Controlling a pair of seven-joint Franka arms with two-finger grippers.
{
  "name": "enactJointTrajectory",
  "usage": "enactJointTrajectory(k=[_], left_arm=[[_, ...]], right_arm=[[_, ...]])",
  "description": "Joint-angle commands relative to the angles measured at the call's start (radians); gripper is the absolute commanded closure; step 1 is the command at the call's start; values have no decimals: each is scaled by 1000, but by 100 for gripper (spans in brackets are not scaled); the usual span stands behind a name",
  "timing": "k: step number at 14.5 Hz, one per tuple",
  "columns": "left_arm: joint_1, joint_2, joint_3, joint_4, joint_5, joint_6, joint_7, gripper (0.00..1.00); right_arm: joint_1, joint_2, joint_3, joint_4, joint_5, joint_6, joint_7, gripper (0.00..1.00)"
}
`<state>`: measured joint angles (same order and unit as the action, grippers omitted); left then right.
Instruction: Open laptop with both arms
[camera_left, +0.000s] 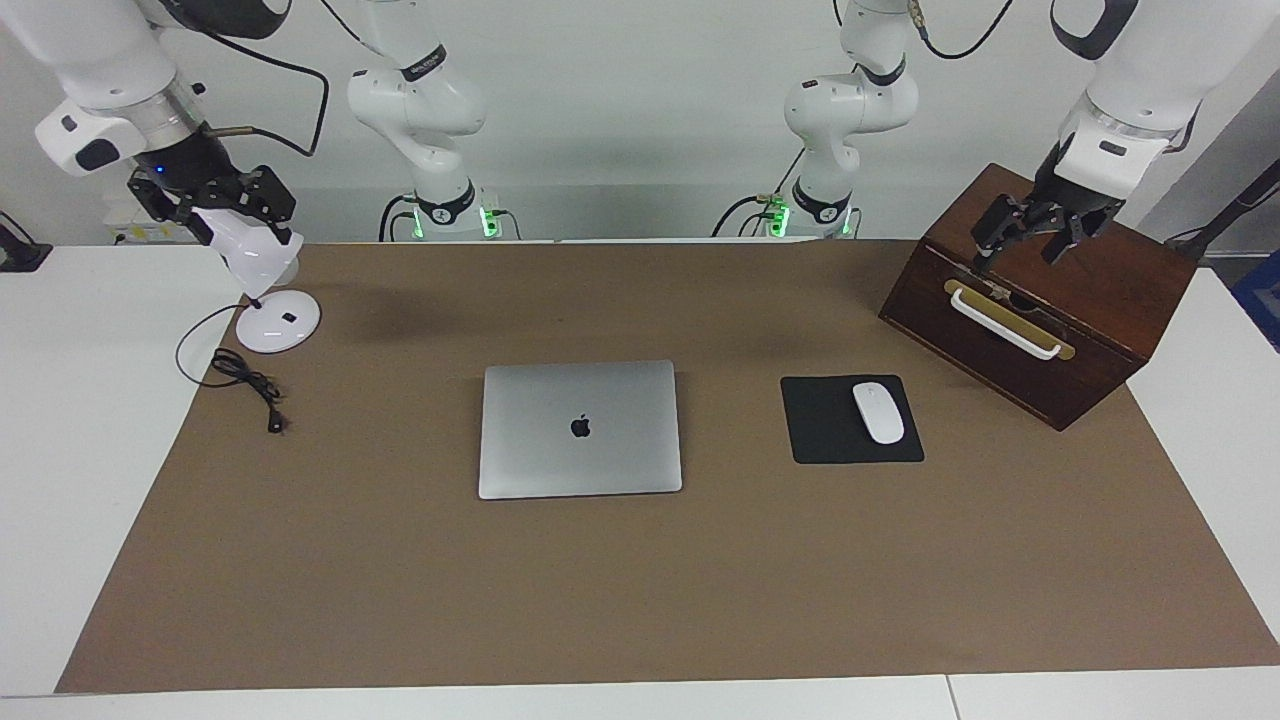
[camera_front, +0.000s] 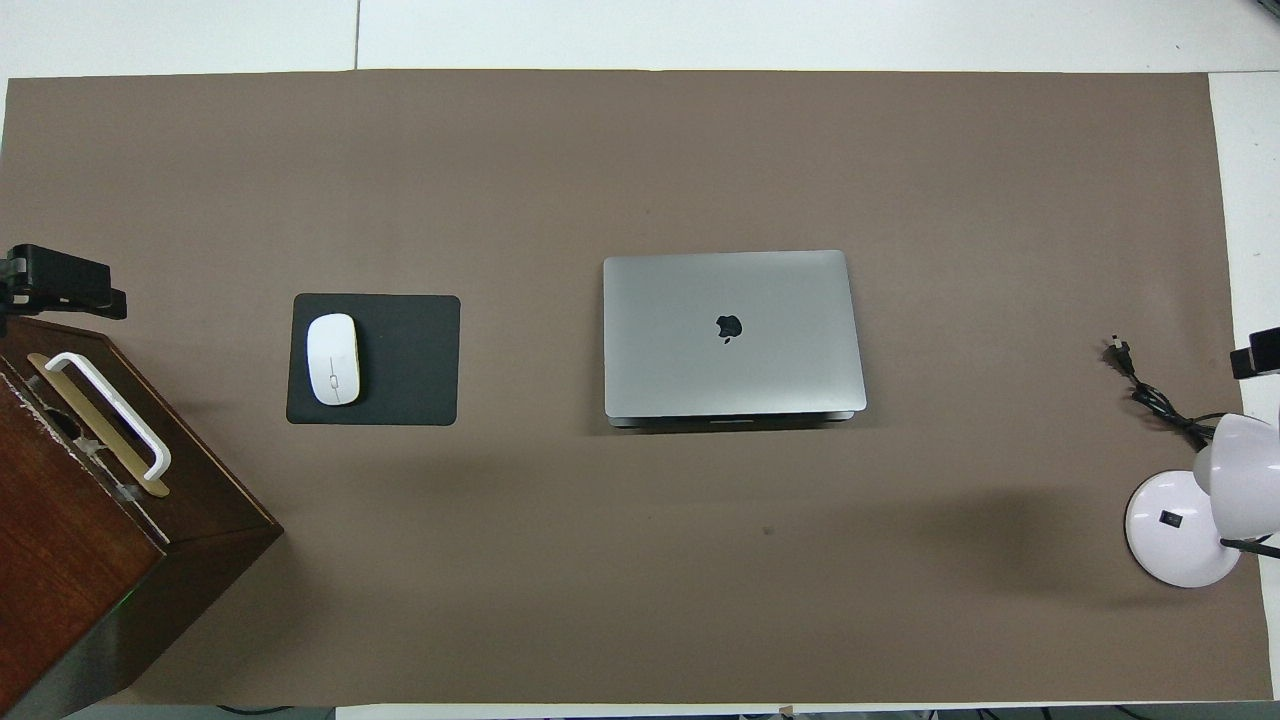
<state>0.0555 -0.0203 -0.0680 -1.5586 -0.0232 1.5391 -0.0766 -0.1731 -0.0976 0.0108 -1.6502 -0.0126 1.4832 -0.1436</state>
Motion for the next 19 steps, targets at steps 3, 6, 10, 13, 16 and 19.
enactJointTrajectory(k=[3, 6, 10, 13, 16, 19], left_arm=[[-9, -15, 5, -24, 17, 22, -12, 0], [-11, -15, 5, -24, 17, 21, -14, 0], [-11, -15, 5, -23, 19, 21, -6, 0], [-11, -15, 5, -24, 19, 22, -3, 0], [-11, -15, 5, -24, 19, 22, -5, 0], [-11, -15, 5, -24, 19, 22, -5, 0]], right_arm=[[-19, -24, 3, -26, 23, 19, -19, 0], [-16, -24, 3, -26, 23, 19, -16, 0], [-13, -24, 5, -26, 25, 35, -17, 0], [-11, -24, 5, -28, 25, 37, -17, 0], [-11, -24, 5, -28, 25, 34, -19, 0], [-22, -24, 3, -31, 26, 34, -22, 0]])
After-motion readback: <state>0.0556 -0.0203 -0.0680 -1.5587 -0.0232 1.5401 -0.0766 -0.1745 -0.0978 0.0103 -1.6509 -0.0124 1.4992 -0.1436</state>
